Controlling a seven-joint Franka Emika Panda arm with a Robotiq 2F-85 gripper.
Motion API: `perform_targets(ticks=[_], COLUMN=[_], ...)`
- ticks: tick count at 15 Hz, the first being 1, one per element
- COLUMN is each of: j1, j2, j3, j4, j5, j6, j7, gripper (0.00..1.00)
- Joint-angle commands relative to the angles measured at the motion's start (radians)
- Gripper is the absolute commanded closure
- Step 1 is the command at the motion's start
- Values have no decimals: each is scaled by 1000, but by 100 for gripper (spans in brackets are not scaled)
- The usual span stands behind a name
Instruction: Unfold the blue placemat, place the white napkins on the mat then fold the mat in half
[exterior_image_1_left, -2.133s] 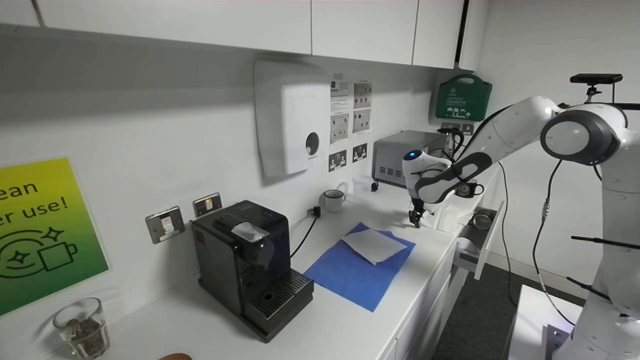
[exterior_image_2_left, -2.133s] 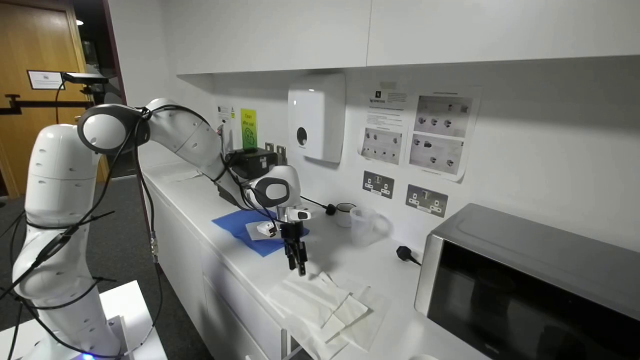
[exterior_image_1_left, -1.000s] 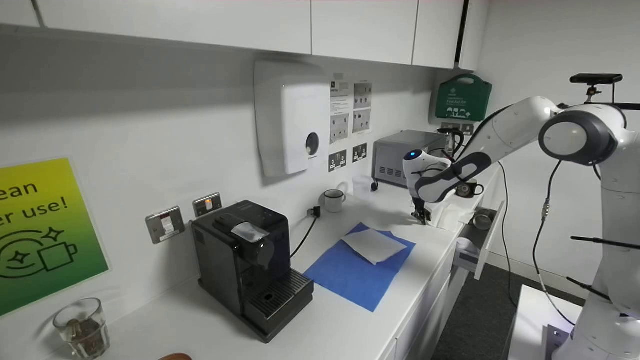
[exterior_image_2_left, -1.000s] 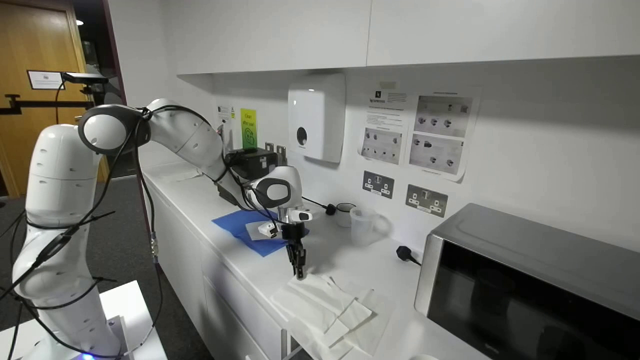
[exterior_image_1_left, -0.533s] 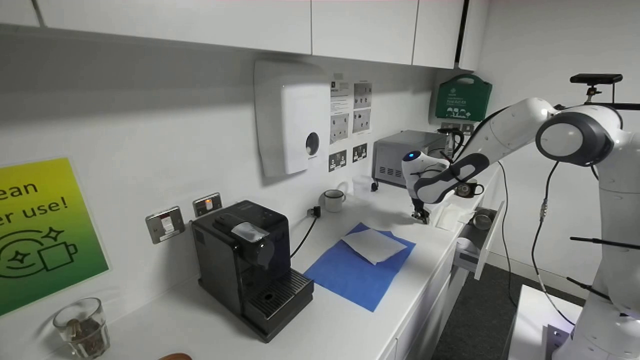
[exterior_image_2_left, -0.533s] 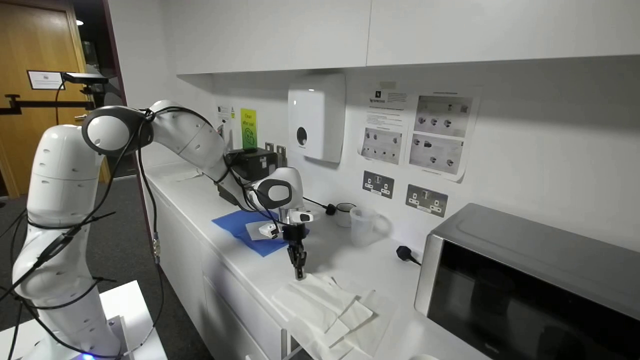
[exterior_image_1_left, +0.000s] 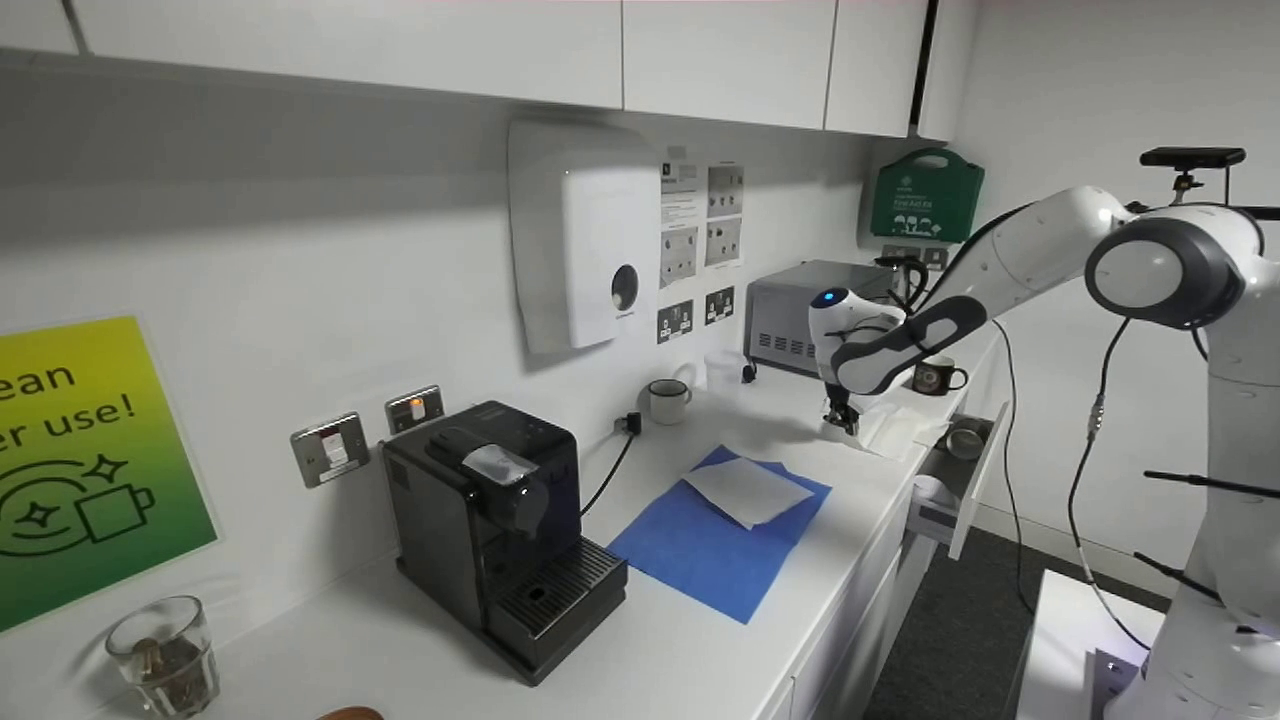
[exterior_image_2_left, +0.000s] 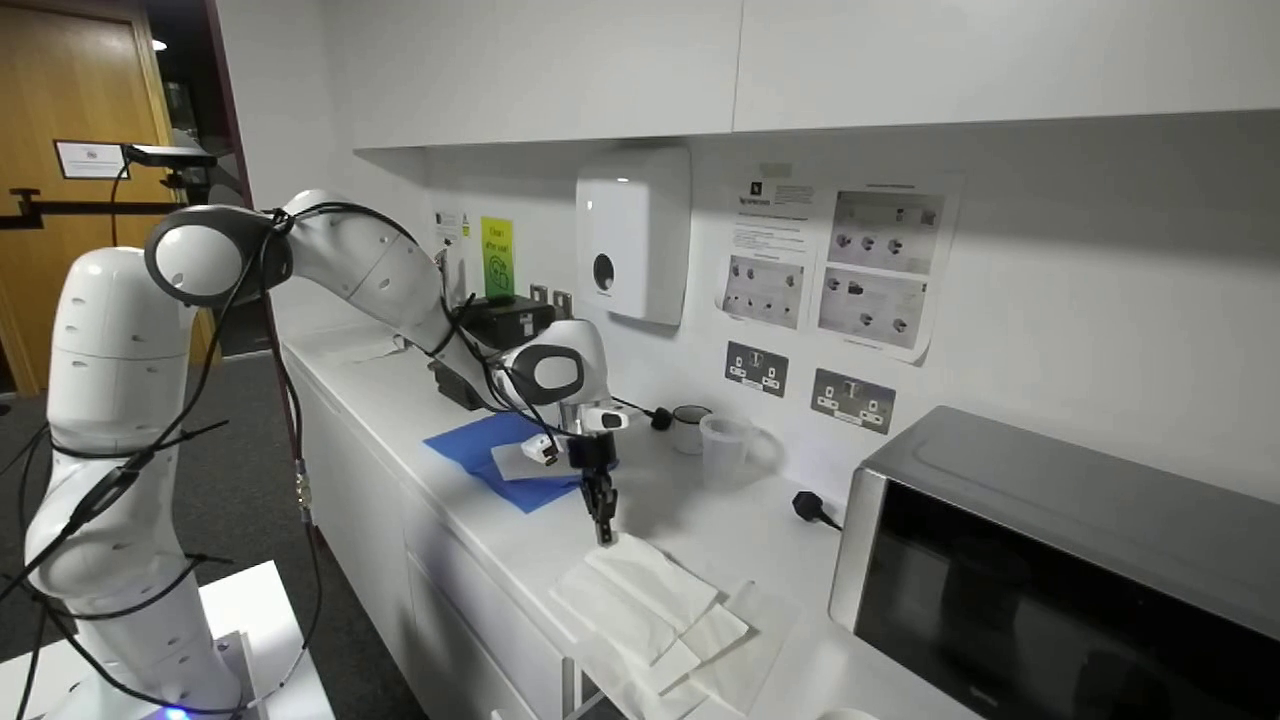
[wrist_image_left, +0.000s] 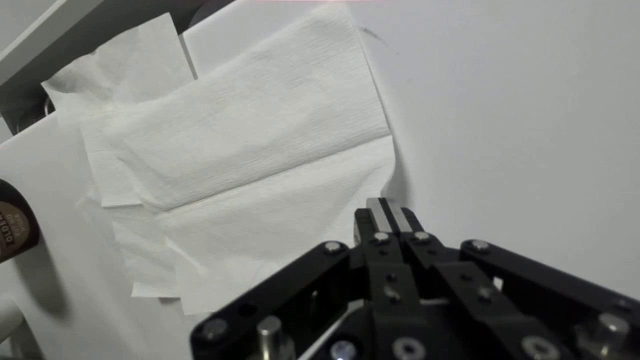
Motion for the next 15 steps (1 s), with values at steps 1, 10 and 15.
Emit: perform_targets(ticks=[1,10,15], j1=[11,56,105], j2=[-88,-165,-179], j3=[2,67,130], j4=[-36,-32,-12], j5=[-18,-56,-114], j6=[-24,-117,-190], j7=[33,91,156], gripper=[100,100,100])
